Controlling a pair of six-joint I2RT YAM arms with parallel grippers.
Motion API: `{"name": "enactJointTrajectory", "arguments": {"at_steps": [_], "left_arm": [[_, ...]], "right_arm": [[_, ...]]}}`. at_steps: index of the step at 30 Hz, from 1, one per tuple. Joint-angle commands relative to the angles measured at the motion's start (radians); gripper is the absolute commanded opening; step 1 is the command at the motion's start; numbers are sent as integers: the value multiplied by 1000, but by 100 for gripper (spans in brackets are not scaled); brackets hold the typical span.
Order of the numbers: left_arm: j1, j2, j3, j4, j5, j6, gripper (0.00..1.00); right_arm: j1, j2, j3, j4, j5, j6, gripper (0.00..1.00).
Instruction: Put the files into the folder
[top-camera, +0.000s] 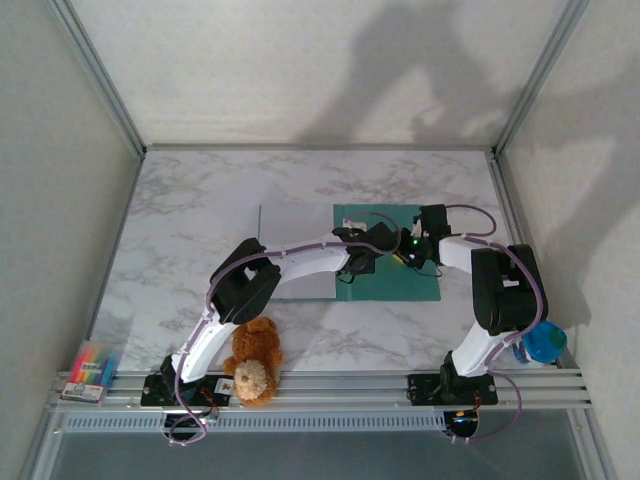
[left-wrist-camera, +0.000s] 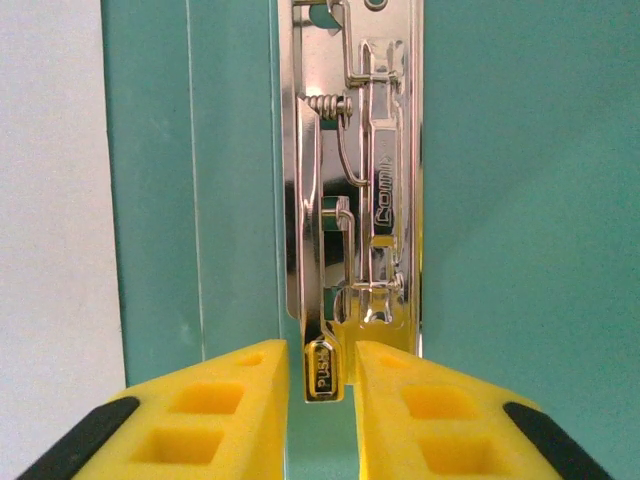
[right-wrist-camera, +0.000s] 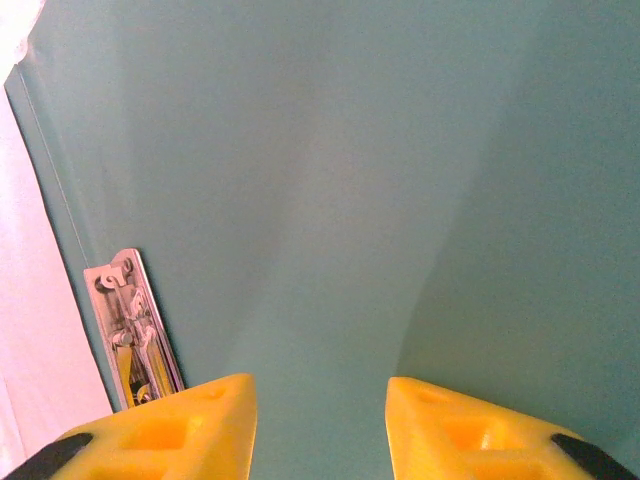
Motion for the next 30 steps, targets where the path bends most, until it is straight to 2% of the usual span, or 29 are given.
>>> {"name": "enactJointTrajectory", "arguments": {"at_steps": [1,7,20,30], "left_arm": [[-3,-29,36,-44,-21,-12,30],[-3,-32,42,-50,-25,-13,33],[-1,-25,30,-39,-10,-17,22],[1,-26,19,-44,-4,-21,21]], "right_arm": [[11,20,6,-16,-11,-14,39],[11,22,6,-17,-12,-14,39],[13,21,8,-16,-14,-16,38],[13,20,7,-17,-13,-15,38]]}}
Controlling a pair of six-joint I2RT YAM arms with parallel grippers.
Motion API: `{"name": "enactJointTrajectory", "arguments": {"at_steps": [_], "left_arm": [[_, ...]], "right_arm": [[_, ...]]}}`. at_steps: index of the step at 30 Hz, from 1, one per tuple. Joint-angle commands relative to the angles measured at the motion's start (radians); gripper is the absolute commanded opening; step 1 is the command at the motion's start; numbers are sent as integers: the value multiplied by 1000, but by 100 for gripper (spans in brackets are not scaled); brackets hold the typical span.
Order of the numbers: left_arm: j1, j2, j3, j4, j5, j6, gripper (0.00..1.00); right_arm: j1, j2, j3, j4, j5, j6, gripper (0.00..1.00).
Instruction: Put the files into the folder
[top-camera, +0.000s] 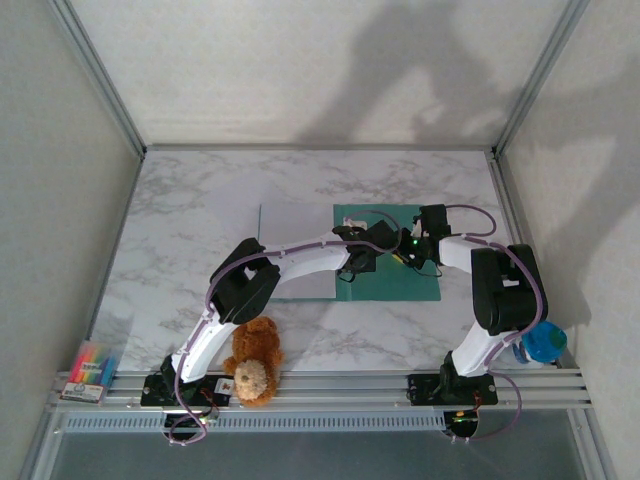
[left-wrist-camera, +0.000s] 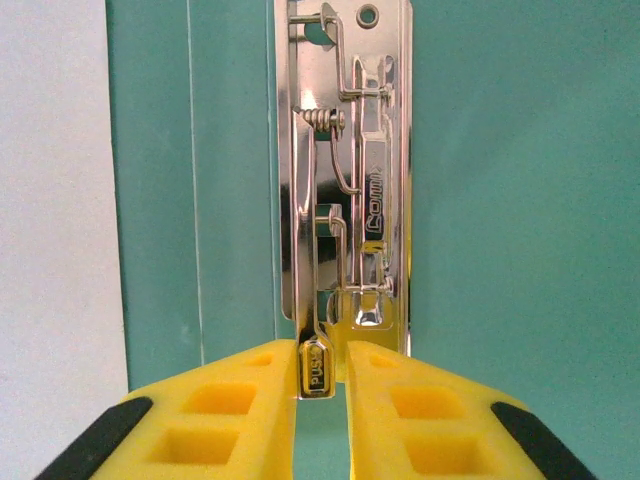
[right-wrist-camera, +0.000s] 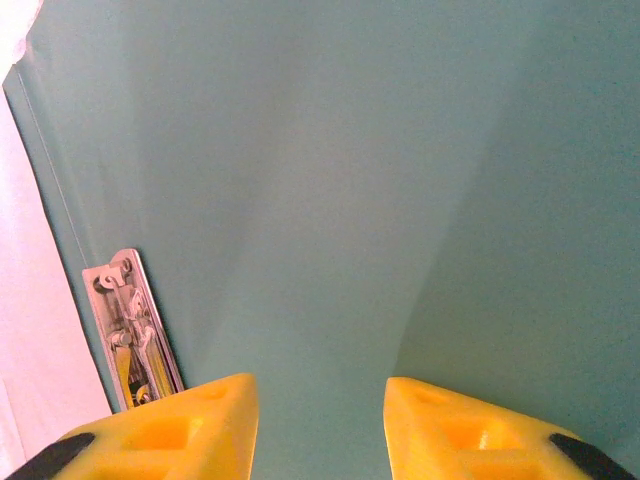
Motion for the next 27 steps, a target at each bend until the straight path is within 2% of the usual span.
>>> {"name": "enactJointTrajectory", "arguments": {"at_steps": [1,6,21,27], "left_arm": [[1,-26,-4,-29,-4,-18,21],[3,-28,-7,-26,-2,-17,16],[6,-8,-9,-14,39,-21,17],[6,-2,-13,10,63,-25,16]], "right_arm": [[12,20,8,-17,-14,-14,38],[13,23,10,-16,-16,-14,38],[14,30,8,-9,-25,-7,38],[18,57,-7,18,-70,24,38]]}}
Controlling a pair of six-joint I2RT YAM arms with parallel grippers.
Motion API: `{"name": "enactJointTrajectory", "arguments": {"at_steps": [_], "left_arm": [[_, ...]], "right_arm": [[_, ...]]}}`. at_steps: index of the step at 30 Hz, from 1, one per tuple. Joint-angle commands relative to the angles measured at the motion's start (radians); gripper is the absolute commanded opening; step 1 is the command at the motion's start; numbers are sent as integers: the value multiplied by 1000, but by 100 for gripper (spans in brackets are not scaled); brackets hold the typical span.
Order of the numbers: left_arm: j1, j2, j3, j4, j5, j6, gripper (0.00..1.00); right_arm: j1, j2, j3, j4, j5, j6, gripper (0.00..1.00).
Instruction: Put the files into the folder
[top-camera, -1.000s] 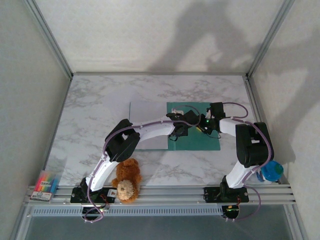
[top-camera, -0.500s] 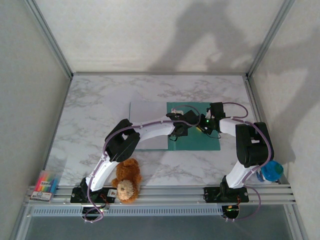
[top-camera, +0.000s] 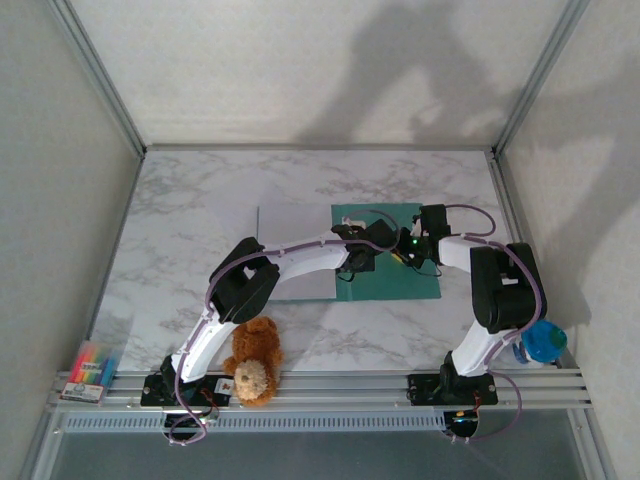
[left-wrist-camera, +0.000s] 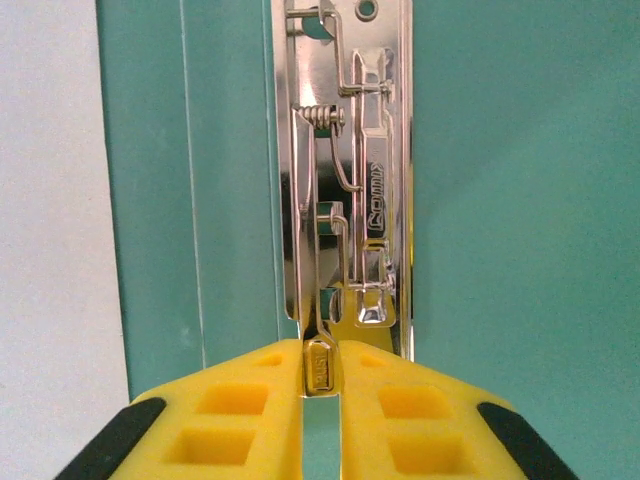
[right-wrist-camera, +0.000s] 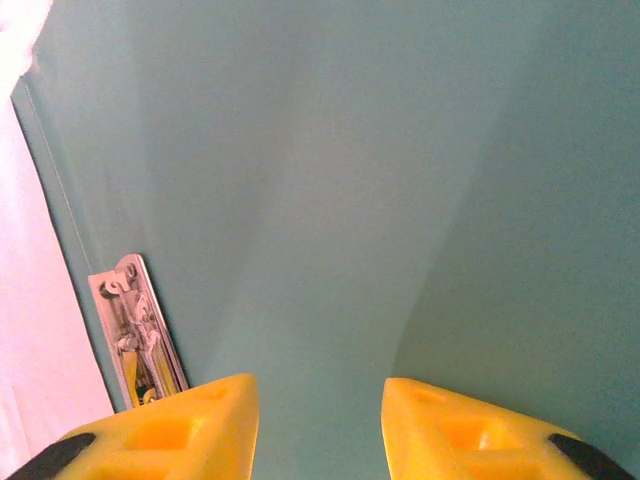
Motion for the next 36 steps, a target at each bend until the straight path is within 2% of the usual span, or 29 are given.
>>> {"name": "enactJointTrajectory", "arguments": {"at_steps": [1,26,36], "left_arm": [[0,1,-9,13,45,-21,16],[14,11,-76,108,116,-8,13],[13,2,-78,120,133,-12,12]], "right_arm": [[21,39,-14,-6,-52,23,38],[45,-24,-202,73,-42,88,36],[49,-55,-221,70,-23,81,36]]}}
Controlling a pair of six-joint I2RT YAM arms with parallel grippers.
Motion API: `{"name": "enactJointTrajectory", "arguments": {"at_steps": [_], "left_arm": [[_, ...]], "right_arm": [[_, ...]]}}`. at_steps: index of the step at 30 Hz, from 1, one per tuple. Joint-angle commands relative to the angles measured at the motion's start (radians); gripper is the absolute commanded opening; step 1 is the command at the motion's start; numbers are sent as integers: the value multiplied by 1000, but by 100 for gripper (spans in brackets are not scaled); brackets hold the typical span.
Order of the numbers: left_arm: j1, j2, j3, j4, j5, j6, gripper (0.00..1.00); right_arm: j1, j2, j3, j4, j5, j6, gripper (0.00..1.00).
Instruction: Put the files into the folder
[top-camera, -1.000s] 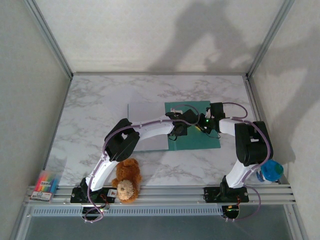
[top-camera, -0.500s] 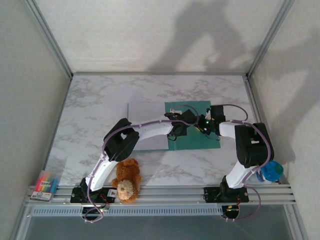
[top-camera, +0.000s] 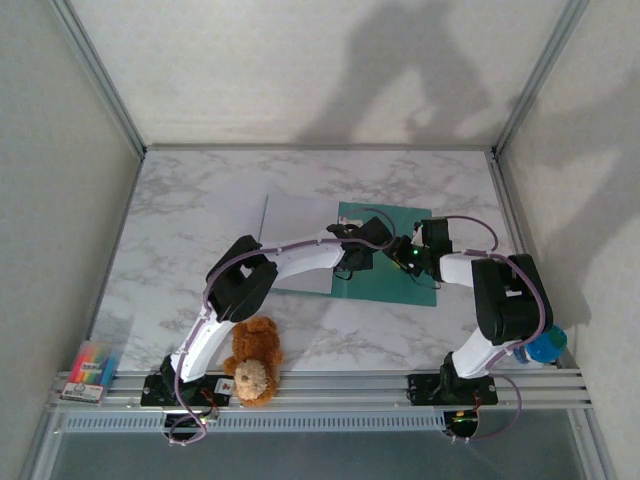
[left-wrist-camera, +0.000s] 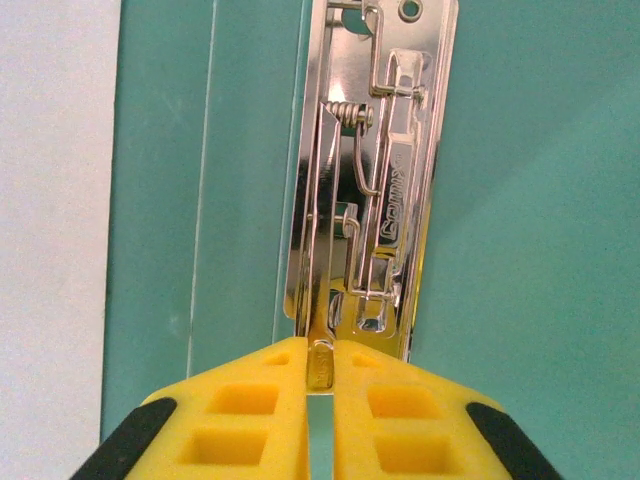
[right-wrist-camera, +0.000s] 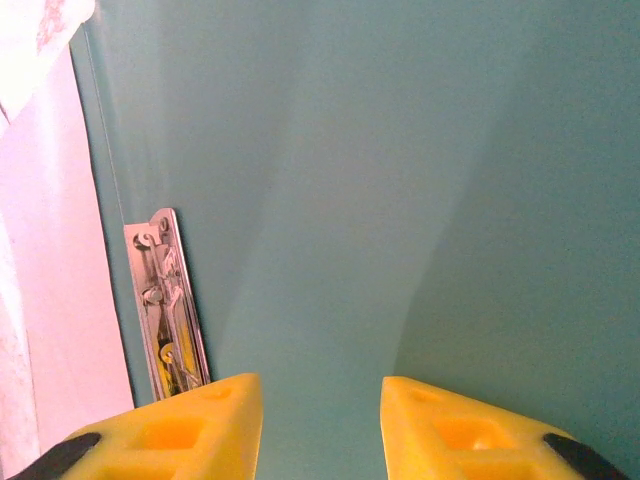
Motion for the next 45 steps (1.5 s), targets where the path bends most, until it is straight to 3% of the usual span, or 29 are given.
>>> {"name": "enactJointTrajectory", "arguments": {"at_steps": [1,23,29,45], "left_arm": [[-8,10,-28,44,82,-13,12],[22,-116,33,-80,-37,25,15],[21,-194,-26,-74,-71,21,30],[21,-176,-143,-9,-26,31,14]], "right_arm": [[34,28,-44,-145,-17,18,36],[13,34,75,-300,58,-112,36],[8,27,89,-324,89,-133,36],[4,34,109,-344,99,-153,36]]}}
